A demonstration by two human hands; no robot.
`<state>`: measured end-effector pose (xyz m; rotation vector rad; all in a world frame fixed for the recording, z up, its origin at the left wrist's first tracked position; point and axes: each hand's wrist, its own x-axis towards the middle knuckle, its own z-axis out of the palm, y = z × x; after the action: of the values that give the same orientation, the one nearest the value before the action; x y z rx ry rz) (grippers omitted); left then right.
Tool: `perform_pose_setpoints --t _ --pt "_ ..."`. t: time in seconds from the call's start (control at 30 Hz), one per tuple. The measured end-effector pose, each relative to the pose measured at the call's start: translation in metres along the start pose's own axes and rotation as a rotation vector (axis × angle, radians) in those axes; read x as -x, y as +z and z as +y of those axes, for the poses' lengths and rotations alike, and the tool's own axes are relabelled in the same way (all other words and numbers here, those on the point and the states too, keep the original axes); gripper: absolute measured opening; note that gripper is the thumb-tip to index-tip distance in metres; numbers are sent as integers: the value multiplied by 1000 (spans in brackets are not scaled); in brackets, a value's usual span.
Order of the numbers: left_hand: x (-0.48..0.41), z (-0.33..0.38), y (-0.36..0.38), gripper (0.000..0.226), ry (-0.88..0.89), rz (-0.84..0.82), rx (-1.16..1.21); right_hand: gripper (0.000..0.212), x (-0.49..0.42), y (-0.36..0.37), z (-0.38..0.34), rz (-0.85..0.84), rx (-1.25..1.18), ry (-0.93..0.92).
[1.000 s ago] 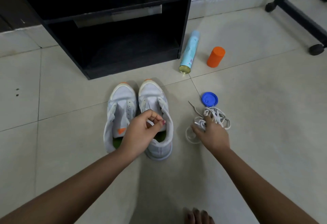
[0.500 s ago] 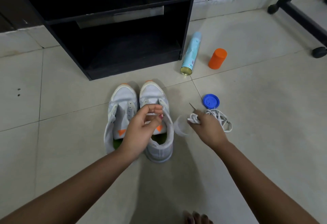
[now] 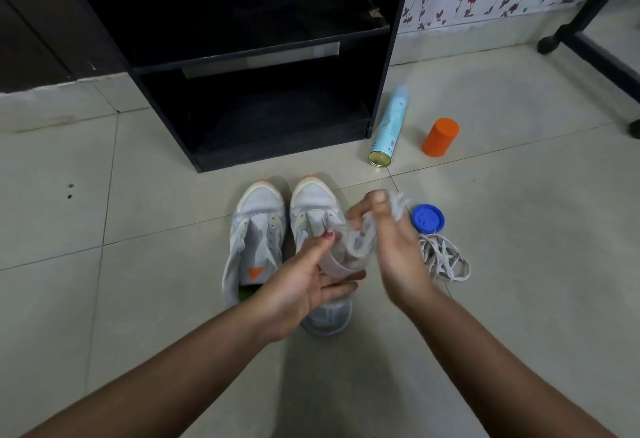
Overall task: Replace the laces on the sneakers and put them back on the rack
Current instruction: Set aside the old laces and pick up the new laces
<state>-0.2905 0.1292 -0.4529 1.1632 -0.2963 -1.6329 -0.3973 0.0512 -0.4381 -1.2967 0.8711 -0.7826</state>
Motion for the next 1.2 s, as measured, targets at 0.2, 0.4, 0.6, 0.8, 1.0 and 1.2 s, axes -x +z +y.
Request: perform_pose_setpoints --t 0.2,0.4,0.6,0.8,1.0,1.2 --pt "7 8 -8 47 52 -69 30 37 1 1 27 -106 966 -392" --pt "8 1 -17 52 57 -51 -60 51 -1 4 14 -305 1380 -394" --pt "8 -1 -18 21 36 24 -50 39 -7 -11 -2 -718 904 28" --pt "-2 7 -19 34 11 159 37 31 1 -14 16 -206 -34 100" --pt "-2 1 -21 32 -27 164 -67 38 -73 -95 87 188 1089 164" --pt "-7 0 -20 29 5 216 -157 42 -93 -116 119 180 1370 319"
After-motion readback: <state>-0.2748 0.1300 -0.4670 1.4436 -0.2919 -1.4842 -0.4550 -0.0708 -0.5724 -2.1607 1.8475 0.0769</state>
